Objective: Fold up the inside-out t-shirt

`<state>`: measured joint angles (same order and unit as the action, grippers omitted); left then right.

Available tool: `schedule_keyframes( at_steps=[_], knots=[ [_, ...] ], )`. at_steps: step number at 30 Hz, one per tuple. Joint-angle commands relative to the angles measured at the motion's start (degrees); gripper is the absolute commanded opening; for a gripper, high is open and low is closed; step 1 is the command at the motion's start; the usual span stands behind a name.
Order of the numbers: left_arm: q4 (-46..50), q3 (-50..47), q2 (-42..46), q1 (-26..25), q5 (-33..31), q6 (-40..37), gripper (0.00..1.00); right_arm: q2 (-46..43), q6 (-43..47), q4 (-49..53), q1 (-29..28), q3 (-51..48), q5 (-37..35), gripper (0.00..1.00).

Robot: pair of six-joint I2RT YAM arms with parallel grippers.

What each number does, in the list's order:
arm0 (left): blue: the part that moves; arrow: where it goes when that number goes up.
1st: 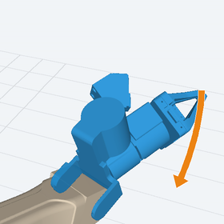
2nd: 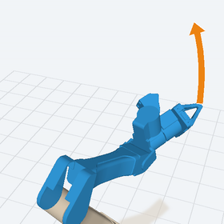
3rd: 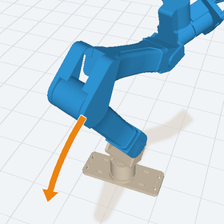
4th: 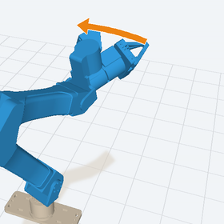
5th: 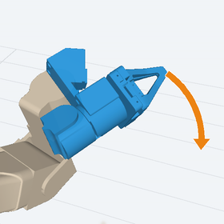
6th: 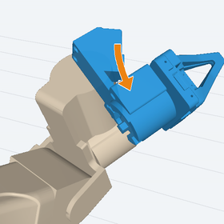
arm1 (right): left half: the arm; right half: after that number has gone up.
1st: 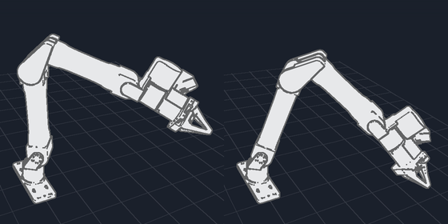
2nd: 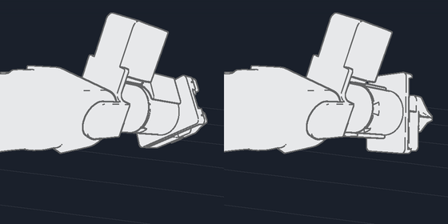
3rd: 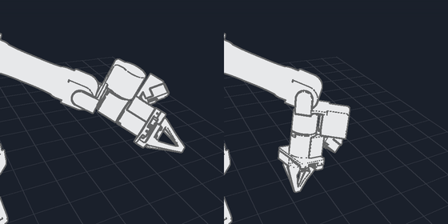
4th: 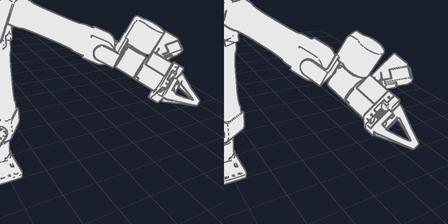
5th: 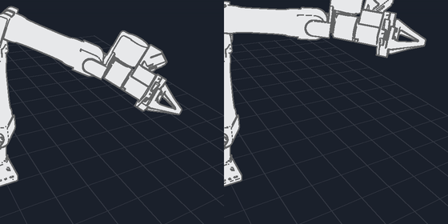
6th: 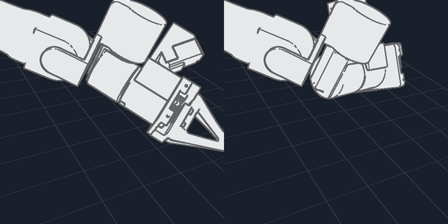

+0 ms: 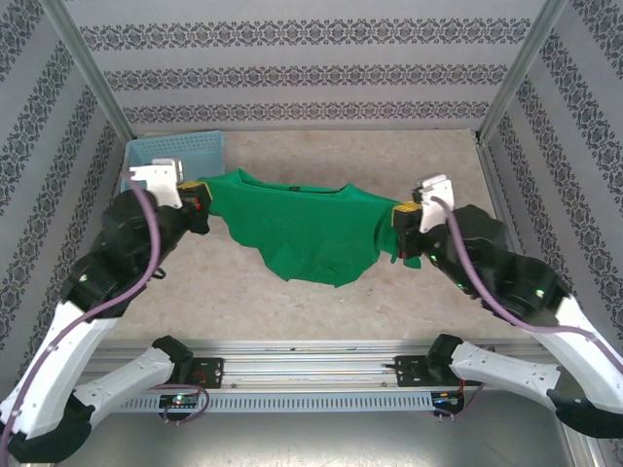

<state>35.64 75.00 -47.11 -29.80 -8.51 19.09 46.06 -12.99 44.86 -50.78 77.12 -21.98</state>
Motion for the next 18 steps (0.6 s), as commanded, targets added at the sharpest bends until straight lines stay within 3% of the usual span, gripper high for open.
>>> schedule_keyframes(
  at_steps=[1, 13, 18],
  knots=[
    [0.7, 4.2, 2.2, -0.2, 4.8, -2.2, 0.0, -2.6, 1.4, 1.4, -0.1, 5.3, 3.6, 0.0],
    [-3.0, 18.0, 2.8, -0.2, 15.4, -1.8, 0.0, -1.9, 1.2, -3.6, 0.0, 23.8, 19.3, 0.0],
    [-5.3, 20.4, -1.6, -0.2, 12.7, -3.9, 0.0, 0.9, 5.0, -6.0, 0.1, 26.8, 12.4, 0.0]
  ],
)
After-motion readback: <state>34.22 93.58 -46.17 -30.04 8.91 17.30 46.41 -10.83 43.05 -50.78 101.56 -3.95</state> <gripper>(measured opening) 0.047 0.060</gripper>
